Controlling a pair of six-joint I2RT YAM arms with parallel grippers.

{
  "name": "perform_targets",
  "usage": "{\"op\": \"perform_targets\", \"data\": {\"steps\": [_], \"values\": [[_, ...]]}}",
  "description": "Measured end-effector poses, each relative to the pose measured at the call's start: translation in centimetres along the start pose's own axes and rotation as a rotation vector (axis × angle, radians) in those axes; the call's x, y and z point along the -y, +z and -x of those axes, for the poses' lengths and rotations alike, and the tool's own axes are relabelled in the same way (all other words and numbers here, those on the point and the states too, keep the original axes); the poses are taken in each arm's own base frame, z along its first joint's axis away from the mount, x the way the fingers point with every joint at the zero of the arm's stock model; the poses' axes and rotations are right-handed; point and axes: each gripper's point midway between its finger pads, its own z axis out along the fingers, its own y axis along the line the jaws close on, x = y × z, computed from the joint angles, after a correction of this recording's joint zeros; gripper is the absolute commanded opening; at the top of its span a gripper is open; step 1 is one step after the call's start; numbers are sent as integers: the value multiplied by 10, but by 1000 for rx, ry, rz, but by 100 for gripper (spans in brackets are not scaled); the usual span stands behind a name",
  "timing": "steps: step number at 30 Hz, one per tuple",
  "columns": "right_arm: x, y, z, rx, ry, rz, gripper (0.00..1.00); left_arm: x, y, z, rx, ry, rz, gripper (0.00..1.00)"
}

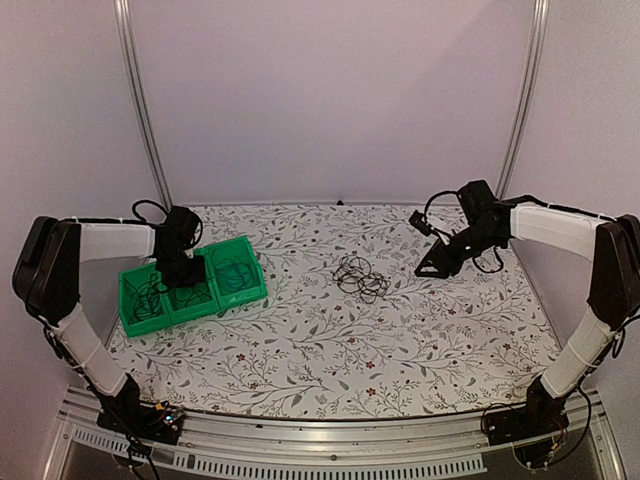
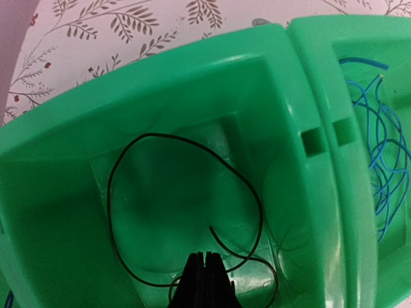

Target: Untangle the cables

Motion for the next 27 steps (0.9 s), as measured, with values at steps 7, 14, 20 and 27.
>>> {"op": "perform_targets", "data": {"steps": [7, 14, 20, 27], "values": [[10, -1, 20, 30, -19, -15, 47, 4, -8, 6, 12, -2, -25, 41], [27, 2, 48, 62, -46, -34, 47, -2, -47, 33, 70, -13, -15, 46], [41, 16, 73, 92, -55, -2, 43, 5, -118, 85, 247, -27, -94, 44], [49, 61, 60, 27, -4, 80, 40, 93, -196, 114, 456, 152, -372, 42]]}}
